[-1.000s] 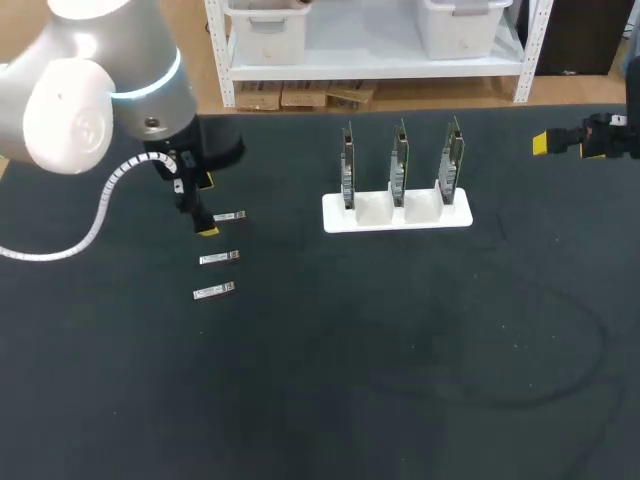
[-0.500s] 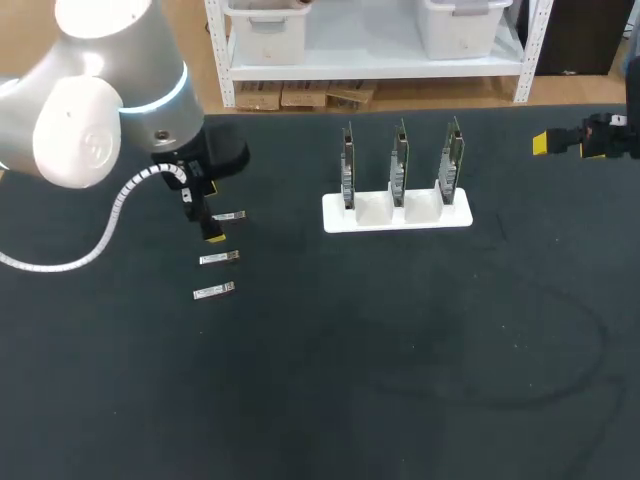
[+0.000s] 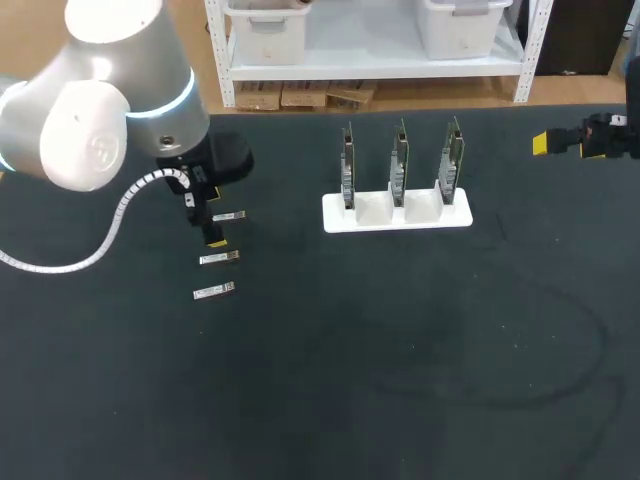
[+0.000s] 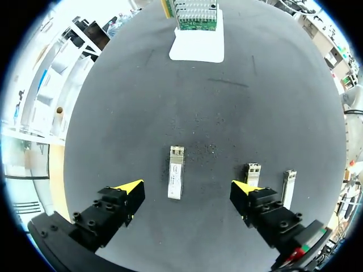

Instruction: Pick up the optical module with the left hand, and insert it into the network port with the right hand.

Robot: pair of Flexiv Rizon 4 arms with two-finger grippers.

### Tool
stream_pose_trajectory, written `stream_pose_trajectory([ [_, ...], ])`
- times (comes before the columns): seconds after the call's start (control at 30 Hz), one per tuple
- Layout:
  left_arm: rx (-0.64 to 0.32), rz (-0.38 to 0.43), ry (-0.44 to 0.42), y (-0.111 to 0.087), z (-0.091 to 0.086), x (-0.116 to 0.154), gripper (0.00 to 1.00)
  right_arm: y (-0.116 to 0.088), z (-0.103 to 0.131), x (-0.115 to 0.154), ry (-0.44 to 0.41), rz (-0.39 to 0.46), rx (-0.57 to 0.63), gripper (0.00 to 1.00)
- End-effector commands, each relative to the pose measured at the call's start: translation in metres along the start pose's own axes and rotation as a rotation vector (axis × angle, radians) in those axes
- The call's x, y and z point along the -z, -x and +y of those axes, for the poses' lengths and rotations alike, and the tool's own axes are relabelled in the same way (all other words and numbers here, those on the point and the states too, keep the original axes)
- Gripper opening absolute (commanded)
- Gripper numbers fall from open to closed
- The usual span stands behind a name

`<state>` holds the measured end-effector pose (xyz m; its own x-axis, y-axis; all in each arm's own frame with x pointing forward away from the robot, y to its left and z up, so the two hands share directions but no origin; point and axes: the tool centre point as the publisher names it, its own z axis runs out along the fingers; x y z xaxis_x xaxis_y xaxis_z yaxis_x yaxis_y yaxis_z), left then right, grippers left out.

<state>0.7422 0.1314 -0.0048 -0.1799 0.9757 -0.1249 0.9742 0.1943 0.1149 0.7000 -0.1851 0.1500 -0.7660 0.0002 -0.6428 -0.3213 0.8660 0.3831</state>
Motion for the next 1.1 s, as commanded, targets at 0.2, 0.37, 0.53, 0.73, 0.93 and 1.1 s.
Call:
stream_pose_trajectory([
  [0.2,-0.002,0.009,-0.002,0.004,0.01,-0.003,1.0,0.0,0.0,0.0,0.0,0.0,0.0,1.0],
  [0.37,-0.009,0.015,-0.004,0.004,0.012,-0.004,1.0,0.0,0.0,0.0,0.0,0.0,0.0,1.0],
  [0.53,-0.012,0.028,-0.001,0.003,0.013,-0.005,1.0,0.0,0.0,0.0,0.0,0.0,0.0,1.0],
  [0.73,-0.016,0.038,0.006,-0.001,0.017,-0.005,1.0,0.0,0.0,0.0,0.0,0.0,0.0,1.0],
  [0.93,-0.006,0.044,0.001,-0.004,0.017,-0.008,1.0,0.0,0.0,0.0,0.0,0.0,0.0,1.0],
  [1.1,-0.002,0.051,-0.002,-0.005,0.017,-0.009,1.0,0.0,0.0,0.0,0.0,0.0,0.0,1.0],
])
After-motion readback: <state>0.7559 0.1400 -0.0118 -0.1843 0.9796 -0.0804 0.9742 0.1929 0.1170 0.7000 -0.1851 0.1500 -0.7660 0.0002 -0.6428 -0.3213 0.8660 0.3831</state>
